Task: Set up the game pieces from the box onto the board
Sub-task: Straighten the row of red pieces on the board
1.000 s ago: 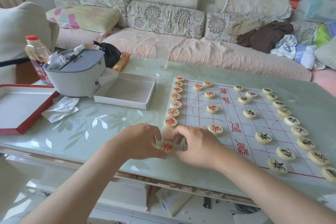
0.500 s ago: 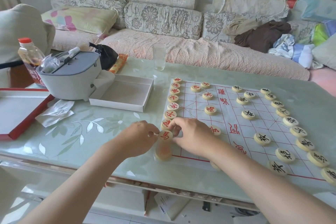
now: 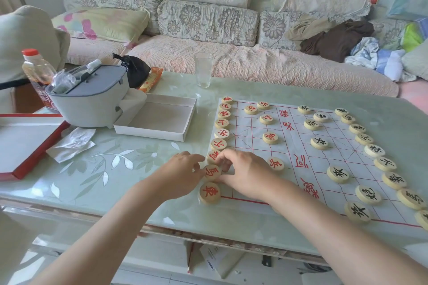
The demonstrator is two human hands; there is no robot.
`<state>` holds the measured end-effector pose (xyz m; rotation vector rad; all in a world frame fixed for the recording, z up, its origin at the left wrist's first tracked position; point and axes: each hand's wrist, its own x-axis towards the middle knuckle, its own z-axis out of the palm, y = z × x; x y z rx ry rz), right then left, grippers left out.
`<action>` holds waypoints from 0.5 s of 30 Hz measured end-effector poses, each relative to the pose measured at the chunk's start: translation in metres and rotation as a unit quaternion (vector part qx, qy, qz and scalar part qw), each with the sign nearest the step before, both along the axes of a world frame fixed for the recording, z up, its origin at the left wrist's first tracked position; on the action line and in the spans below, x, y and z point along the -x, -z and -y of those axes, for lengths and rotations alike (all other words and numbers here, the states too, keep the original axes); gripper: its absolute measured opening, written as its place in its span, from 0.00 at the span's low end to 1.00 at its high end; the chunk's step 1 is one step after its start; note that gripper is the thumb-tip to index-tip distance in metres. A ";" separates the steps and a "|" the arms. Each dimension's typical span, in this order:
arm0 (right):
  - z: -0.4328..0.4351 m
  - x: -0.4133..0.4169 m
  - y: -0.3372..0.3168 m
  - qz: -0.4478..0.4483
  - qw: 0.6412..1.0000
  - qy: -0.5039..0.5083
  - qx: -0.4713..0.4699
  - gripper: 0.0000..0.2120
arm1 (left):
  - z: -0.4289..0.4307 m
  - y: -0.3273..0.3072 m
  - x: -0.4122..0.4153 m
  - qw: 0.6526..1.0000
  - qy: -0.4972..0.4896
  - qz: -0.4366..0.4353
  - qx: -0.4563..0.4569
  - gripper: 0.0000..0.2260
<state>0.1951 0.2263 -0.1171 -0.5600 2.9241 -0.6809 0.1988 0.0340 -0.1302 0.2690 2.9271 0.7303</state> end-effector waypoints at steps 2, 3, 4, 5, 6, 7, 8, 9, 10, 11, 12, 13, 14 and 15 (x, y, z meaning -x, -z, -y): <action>-0.001 0.001 0.000 -0.001 1.000 -0.005 -0.002 0.14 | 0.001 0.000 0.000 1.000 -0.004 -0.003 -0.006 0.14; 0.000 0.001 0.000 0.000 1.000 -0.008 -0.001 0.14 | 0.002 0.000 0.000 1.000 -0.002 -0.005 -0.009 0.13; 0.000 0.001 0.000 0.000 1.000 -0.011 0.000 0.13 | 0.002 0.001 0.001 1.000 0.000 -0.009 -0.011 0.12; 0.000 0.001 0.001 0.000 1.000 -0.013 0.000 0.13 | 0.002 0.001 0.001 1.000 0.002 -0.011 -0.012 0.12; 0.001 0.000 0.001 -0.001 1.000 -0.014 -0.002 0.13 | 0.002 0.001 0.001 1.000 0.003 -0.012 -0.014 0.11; 0.001 0.000 0.001 -0.003 1.000 -0.013 -0.005 0.13 | 0.001 0.001 0.001 1.000 0.003 -0.011 -0.016 0.11; 0.001 0.001 0.001 -0.005 1.000 -0.012 -0.007 0.13 | 0.001 0.002 0.002 1.000 0.004 -0.011 -0.020 0.11; 0.000 0.001 0.001 -0.007 1.000 -0.010 -0.008 0.13 | 0.001 0.002 0.002 1.000 0.006 -0.010 -0.024 0.12; -0.001 0.001 0.002 -0.008 1.000 -0.009 -0.009 0.13 | 0.002 0.002 0.003 1.000 0.009 -0.010 -0.025 0.12; -0.001 0.002 0.002 -0.008 1.000 -0.007 -0.011 0.13 | 0.002 0.001 0.003 1.000 0.013 -0.009 -0.024 0.13; -0.002 0.002 0.002 -0.008 1.000 -0.004 -0.012 0.13 | 0.003 0.001 0.003 1.000 0.016 -0.007 -0.023 0.13; -0.002 0.002 0.003 -0.007 1.000 -0.003 -0.014 0.13 | 0.003 0.000 0.003 1.000 0.018 -0.006 -0.021 0.14; -0.003 0.002 0.004 -0.007 1.000 -0.002 -0.016 0.13 | 0.003 0.000 0.003 1.000 0.021 -0.004 -0.018 0.15; -0.002 0.001 0.004 -0.008 1.000 -0.002 -0.018 0.13 | 0.003 0.000 0.002 1.000 0.027 -0.004 -0.014 0.15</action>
